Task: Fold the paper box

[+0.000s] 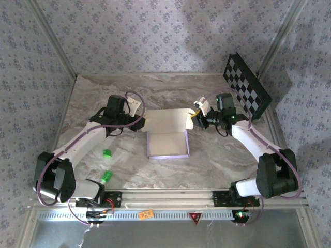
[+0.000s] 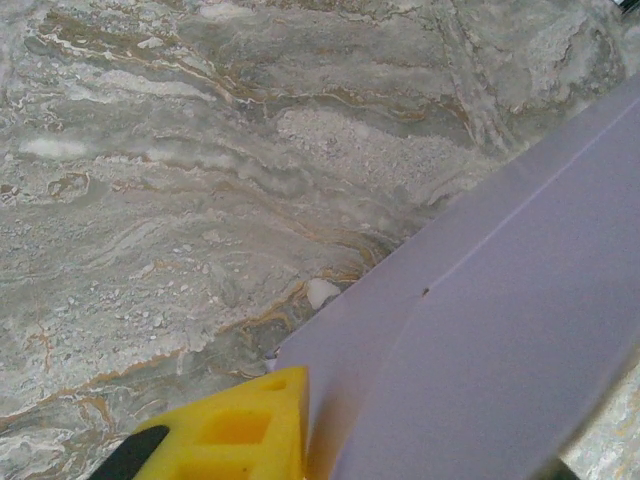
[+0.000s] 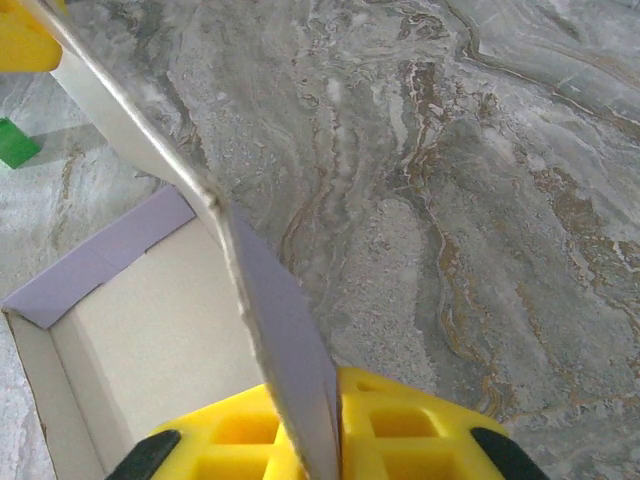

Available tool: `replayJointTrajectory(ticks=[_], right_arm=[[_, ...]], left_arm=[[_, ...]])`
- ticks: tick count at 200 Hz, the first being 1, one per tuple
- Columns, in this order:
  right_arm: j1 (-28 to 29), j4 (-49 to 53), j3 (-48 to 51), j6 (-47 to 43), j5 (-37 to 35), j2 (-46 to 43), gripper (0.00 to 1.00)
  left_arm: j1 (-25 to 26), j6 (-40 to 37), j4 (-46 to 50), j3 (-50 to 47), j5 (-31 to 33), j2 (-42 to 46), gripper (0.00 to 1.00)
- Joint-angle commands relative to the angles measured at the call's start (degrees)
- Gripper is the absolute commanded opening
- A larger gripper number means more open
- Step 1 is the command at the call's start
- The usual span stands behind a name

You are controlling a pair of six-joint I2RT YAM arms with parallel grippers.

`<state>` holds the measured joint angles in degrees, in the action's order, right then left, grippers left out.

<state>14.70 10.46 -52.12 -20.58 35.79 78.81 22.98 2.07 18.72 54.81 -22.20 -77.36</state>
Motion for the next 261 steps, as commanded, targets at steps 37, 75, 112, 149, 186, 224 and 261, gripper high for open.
replayJointTrajectory(ticks=[37,75,112,149,186,224,261], right_arm=[[1.2,2.4,-2.5,1.8,-2.6,-0.6,0.01],[5.2,-1.6,-3.2,14.0,-13.9,-1.6,0.0],[11.3,-4.9,-3.7,28.4,-29.1,-1.2,0.0],[17.5,-8.3,-5.4,37.5,-44.1,1.5,0.0],[22.5,-12.7,-7.5,40.0,-56.9,4.6,0.0],[24.0,-17.0,-9.0,44.6,-64.3,9.1,0.0],[24.6,-24.5,-8.7,44.7,-66.2,14.3,0.0]], left_arm=[[1.3,0.5,2.1,3.1,1.8,1.2,0.13],[2.2,6.2,-1.6,3.9,5.0,1.1,0.09],[2.2,11.7,-6.3,3.6,8.3,0.6,0.05],[2.2,14.6,-10.5,4.6,10.2,-1.4,0.05],[2.2,18.1,-14.9,7.0,11.9,-5.5,0.04],[1.9,21.4,-21.3,9.7,11.3,-10.6,0.03],[1.9,22.5,-25.2,12.3,11.6,-15.3,0.03]])
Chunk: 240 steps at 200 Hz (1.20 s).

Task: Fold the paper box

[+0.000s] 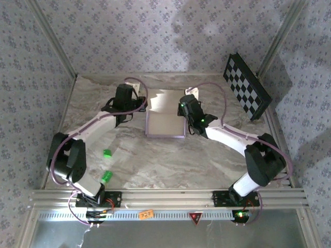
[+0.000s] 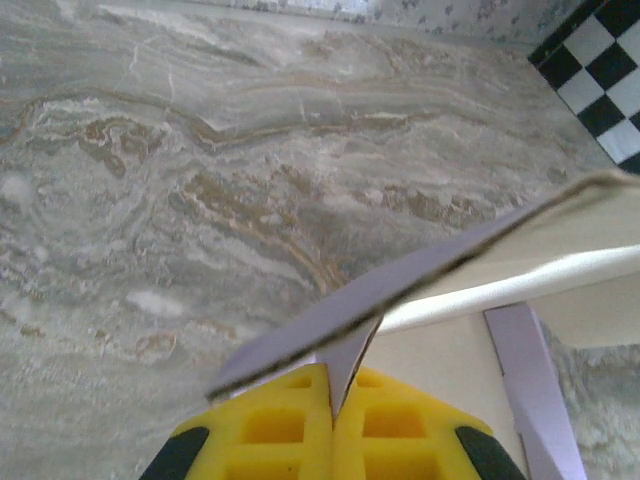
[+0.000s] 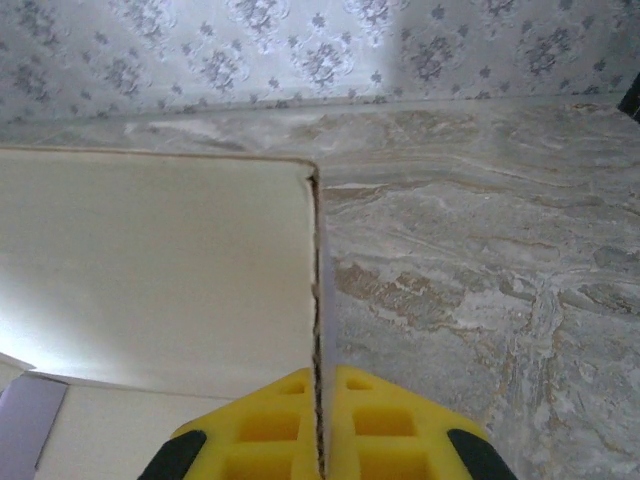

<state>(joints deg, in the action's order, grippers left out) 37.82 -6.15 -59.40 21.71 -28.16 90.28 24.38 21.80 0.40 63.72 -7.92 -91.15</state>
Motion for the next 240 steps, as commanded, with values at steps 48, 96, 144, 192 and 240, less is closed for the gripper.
replayJointTrajectory(ticks=[48,96,144,192,240], right_arm=[[3.4,-12.7,-0.3,2.5,-5.7,7.0,0.0],[6.0,-18.5,5.0,1.0,-8.9,6.7,0.0],[9.2,-22.2,8.5,-0.7,-12.4,6.7,0.0],[11.9,-24.7,12.0,-0.2,-15.8,7.0,0.0],[14.5,-26.9,16.5,0.1,-18.0,6.9,0.0]], left_arm=[[0.9,4.2,-13.9,-1.1,-1.9,-2.2,0.03],[2.5,3.9,-19.2,-8.5,0.7,0.9,0.04],[3.5,4.4,-22.4,-15.2,1.4,3.6,0.05],[4.8,5.0,-23.5,-20.8,3.7,6.6,0.06],[5.3,5.2,-21.3,-25.7,6.1,10.1,0.08]])
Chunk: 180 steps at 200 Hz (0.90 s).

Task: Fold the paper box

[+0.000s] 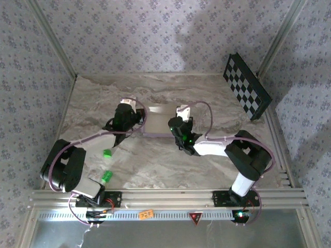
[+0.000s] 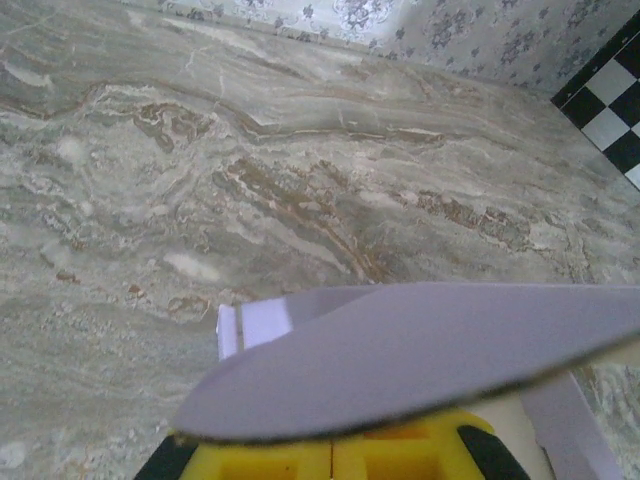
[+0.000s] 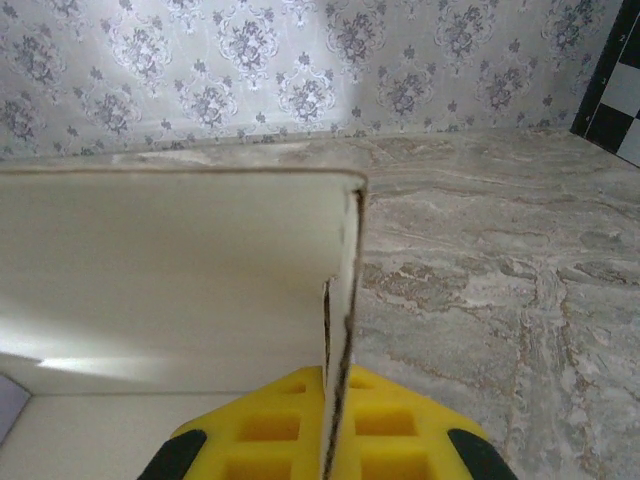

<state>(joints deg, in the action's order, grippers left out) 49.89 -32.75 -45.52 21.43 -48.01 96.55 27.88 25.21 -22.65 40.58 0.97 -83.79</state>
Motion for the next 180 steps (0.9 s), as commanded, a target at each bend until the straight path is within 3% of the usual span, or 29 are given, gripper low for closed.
replayJointTrajectory(ticks=[1,57,68,96,108,141,180], right_arm=[[2.5,-0.3,2.7,0.3,1.8,0.6,0.0],[4.9,-3.9,7.8,0.5,0.9,2.2,0.0],[5.2,-4.2,8.3,0.4,0.4,2.5,0.0],[5.4,-4.8,8.9,0.2,0.3,3.2,0.0],[5.3,-5.2,9.1,-0.1,0.4,3.5,0.0],[5.3,-5.4,9.1,-0.2,0.6,4.0,0.0],[5.4,-5.4,8.9,-0.7,1.6,4.7,0.04]], left_arm=[[1.9,1.8,1.8,-2.6,-2.8,2.9,0.08],[2.5,1.5,4.0,-7.9,-1.0,5.5,0.14],[2.5,1.3,5.4,-8.6,-0.8,7.2,0.18],[2.4,-0.3,12.9,-8.3,-3.2,13.5,0.46],[2.4,-0.5,17.4,-8.1,-4.5,16.8,0.53],[2.4,-1.5,29.2,-6.4,-7.4,27.3,0.65],[2.3,-4.4,37.8,1.8,-8.0,31.4,0.66]])
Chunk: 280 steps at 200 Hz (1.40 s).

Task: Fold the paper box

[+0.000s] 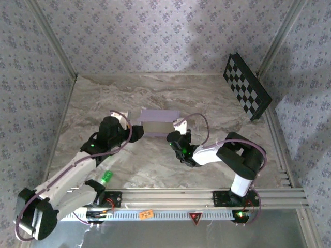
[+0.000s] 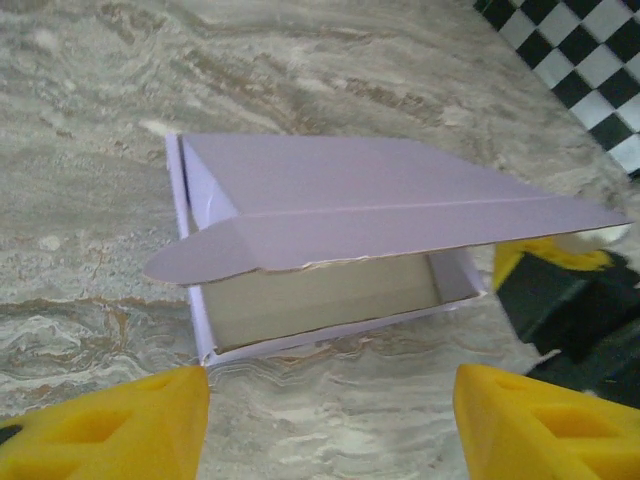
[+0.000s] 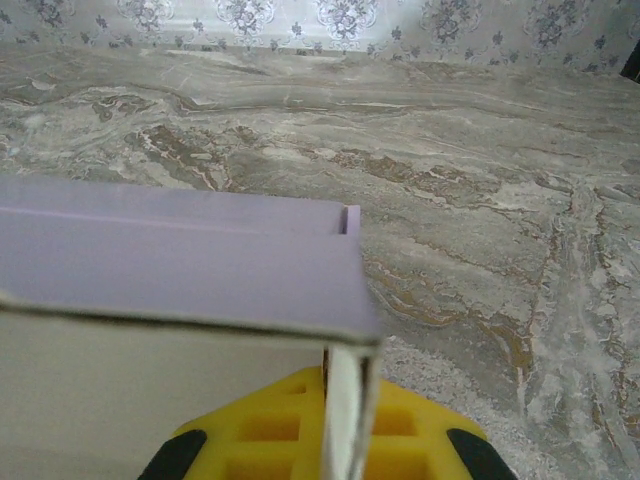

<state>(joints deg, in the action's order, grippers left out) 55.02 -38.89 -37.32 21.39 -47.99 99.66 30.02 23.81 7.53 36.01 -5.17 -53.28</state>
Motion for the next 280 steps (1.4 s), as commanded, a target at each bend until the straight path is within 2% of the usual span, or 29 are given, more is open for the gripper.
replayJointTrajectory(ticks=[1,15,39,74,116,148,175,213,233,280], right_arm=[[0.3,0.7,0.7,-0.7,1.6,1.6,0.04],[0.3,0.7,0.8,-1.0,2.1,1.6,0.08],[0.4,0.8,1.3,-1.1,2.8,1.0,0.17],[0.4,2.8,2.3,-0.9,3.3,-1.9,0.26],[0.9,10.1,4.7,1.6,5.4,-9.9,0.44],[0.9,20.6,4.9,3.1,8.3,-18.1,0.51],[-1.0,29.0,4.0,3.1,12.8,-25.5,0.52],[-5.1,33.8,1.7,3.4,21.5,-31.9,0.52],[-7.0,37.7,-2.1,3.9,25.2,-31.0,0.52],[-11.4,45.9,-13.9,6.5,37.0,-22.2,0.49]], left_arm=[[0.1,-3.1,7.7,6.6,-1.8,0.8,0.66],[0.1,-5.1,9.5,10.7,-2.7,-1.9,0.65],[-0.3,-7.3,11.6,17.1,-4.6,-9.9,0.58],[-3.1,-7.9,14.7,24.7,-11.2,-21.9,0.52],[-5.1,-7.0,14.8,26.9,-15.8,-29.9,0.5],[-5.4,-6.7,14.9,26.5,-16.5,-31.7,0.5],[-5.4,-6.2,14.8,25.1,-17.2,-32.7,0.5],[-5.4,-4.9,13.1,22.2,-18.0,-33.8,0.49],[-5.4,-4.2,12.0,20.9,-18.4,-34.5,0.49],[-5.4,-2.8,9.4,18.2,-19.5,-35.9,0.48]])
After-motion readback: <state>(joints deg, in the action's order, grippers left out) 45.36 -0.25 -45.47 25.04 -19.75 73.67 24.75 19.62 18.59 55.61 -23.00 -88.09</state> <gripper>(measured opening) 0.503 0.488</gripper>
